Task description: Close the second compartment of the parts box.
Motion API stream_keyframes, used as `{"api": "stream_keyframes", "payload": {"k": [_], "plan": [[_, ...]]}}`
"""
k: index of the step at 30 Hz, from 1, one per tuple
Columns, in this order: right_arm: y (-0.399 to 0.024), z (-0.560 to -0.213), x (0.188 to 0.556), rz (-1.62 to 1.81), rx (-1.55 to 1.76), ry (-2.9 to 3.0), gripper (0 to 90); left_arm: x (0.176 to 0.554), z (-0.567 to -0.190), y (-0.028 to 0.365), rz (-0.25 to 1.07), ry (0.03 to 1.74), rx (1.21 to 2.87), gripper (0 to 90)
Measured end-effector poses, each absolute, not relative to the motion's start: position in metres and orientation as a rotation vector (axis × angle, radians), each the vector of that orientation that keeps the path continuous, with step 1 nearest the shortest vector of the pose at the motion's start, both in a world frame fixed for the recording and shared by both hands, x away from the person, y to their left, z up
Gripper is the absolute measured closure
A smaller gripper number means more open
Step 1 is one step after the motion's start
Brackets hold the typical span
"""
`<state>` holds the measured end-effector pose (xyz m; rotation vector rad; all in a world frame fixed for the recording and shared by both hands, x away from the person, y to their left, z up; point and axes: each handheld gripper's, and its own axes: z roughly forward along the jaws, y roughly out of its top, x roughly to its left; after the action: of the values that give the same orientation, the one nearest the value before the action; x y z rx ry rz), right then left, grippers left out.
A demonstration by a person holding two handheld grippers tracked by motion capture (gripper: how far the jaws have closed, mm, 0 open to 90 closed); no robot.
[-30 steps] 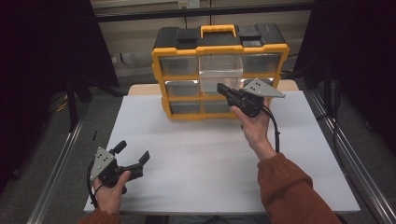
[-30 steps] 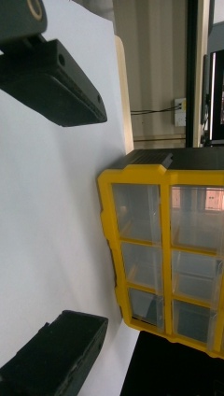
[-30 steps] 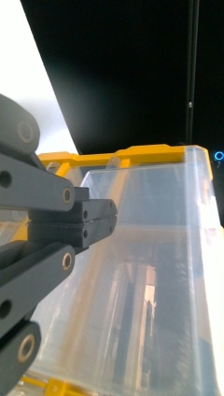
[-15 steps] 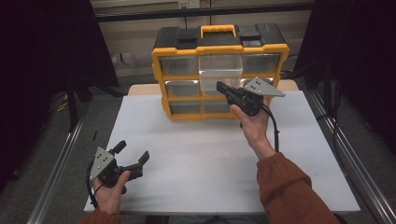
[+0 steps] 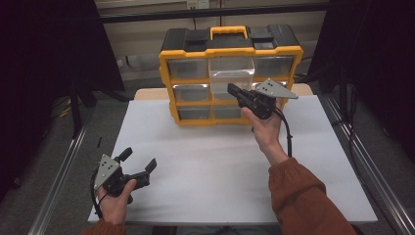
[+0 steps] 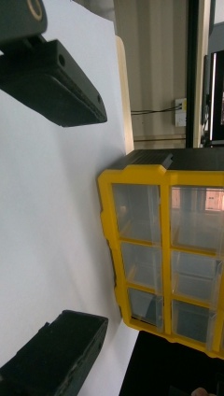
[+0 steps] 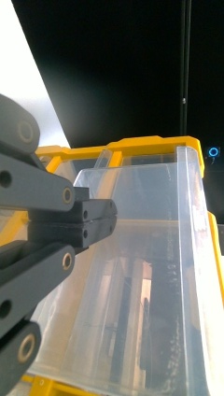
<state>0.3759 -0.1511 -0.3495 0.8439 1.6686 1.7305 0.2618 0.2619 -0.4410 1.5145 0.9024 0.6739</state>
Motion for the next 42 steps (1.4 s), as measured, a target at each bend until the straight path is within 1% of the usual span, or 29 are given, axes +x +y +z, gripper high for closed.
{"api": "stream_keyframes", "payload": {"k": [2, 21, 42], "plan": [[-0.151, -0.349, 0.377, 1.725, 0.845, 1.670, 90.0, 0.262, -0.441, 0.262, 0.661, 0.898, 1.514, 3.9], [-0.150, -0.347, 0.382, 1.720, 0.857, 1.666, 90.0, 0.261, -0.440, 0.263, 0.675, 0.897, 1.534, 3.8], [-0.148, -0.343, 0.387, 1.704, 0.849, 1.662, 90.0, 0.261, -0.441, 0.263, 0.664, 0.906, 1.519, 3.9]]}}
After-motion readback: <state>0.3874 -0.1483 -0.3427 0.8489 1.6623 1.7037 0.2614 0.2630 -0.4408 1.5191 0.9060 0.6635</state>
